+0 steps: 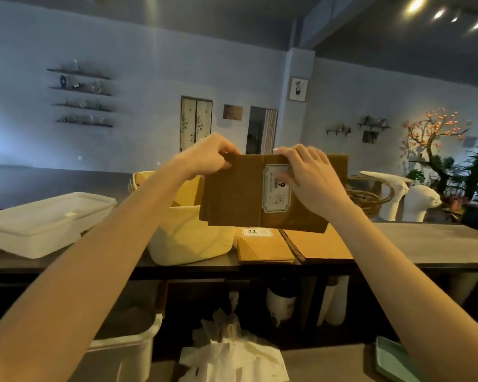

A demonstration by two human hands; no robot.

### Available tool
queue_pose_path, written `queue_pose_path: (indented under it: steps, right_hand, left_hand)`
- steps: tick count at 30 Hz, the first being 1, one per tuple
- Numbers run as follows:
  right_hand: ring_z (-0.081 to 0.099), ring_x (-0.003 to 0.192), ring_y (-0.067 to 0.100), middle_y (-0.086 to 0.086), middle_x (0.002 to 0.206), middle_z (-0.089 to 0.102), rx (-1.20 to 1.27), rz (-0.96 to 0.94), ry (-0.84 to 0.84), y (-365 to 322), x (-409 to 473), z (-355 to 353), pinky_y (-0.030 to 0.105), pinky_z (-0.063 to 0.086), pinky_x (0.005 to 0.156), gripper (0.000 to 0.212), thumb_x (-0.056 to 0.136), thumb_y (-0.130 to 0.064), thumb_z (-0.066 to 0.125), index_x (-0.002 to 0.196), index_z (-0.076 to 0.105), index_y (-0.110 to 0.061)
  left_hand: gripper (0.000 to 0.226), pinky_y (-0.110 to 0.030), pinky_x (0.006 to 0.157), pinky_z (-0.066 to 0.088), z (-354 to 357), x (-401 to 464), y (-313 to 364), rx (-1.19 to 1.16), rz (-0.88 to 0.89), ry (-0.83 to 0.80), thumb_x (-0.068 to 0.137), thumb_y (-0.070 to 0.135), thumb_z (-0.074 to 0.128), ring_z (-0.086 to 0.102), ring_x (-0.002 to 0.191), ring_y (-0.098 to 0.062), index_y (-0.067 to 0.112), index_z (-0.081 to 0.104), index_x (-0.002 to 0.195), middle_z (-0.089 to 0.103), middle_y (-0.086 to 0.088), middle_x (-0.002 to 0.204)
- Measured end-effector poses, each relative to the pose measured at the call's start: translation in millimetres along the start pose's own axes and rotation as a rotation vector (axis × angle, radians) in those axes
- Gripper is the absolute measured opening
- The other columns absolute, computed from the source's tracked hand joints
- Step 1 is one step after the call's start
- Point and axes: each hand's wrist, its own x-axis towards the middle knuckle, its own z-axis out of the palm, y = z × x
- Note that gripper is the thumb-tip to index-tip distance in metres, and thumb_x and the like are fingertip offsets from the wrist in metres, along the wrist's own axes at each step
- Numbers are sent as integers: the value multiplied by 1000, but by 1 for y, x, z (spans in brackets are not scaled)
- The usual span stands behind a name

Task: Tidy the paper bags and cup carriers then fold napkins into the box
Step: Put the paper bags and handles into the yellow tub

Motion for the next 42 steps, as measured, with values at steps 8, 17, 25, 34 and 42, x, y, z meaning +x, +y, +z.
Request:
queue_pose_path:
  steps: [8, 17, 25, 34, 42]
  right_hand:
    - [62, 98, 18, 0, 113, 64, 102, 50, -153, -13, 16, -5, 23, 46, 70, 22, 100, -27, 42, 119, 49, -19]
    - [61, 103, 19, 2, 113, 63, 442, 286, 78, -30, 33, 14, 26, 47, 79, 24, 99, -23, 44, 121, 51, -17]
    - [62, 98, 20, 2, 119, 62, 172, 71, -153, -31, 67, 21, 25, 47, 71, 39, 98, -39, 43, 132, 43, -20]
    - [61, 100, 25, 5, 117, 63, 151, 112, 21, -34, 117, 45, 32, 44, 76, 36, 98, -34, 45, 130, 47, -18]
    - [59, 103, 30, 8, 115, 63, 303, 300, 57, -49, 169, 69, 34, 40, 74, 35, 97, -30, 50, 129, 51, -16]
  left_hand:
    - [23, -21, 82, 43, -8, -3, -19, -88, 23, 271, 90, 11, 57, 52, 103, -14, 9, 62, 113, 59, -5, 111]
    - [48, -28, 83, 42, -9, -4, -45, -438, -185, 310, 90, 33, 57, 50, 103, -15, 15, 43, 131, 52, 1, 117]
    - [39, -27, 90, 40, -16, 11, -70, -406, -148, 584, 94, 18, 52, 51, 117, -21, 10, 46, 131, 54, -5, 129]
    - [48, -23, 88, 42, -38, 30, -107, -455, -158, 618, 91, 16, 57, 49, 119, -21, 8, 38, 134, 48, -10, 134]
    - [25, -16, 64, 47, -30, 27, -149, -390, -265, 447, 96, 18, 49, 58, 77, -10, 7, 54, 117, 60, -7, 104]
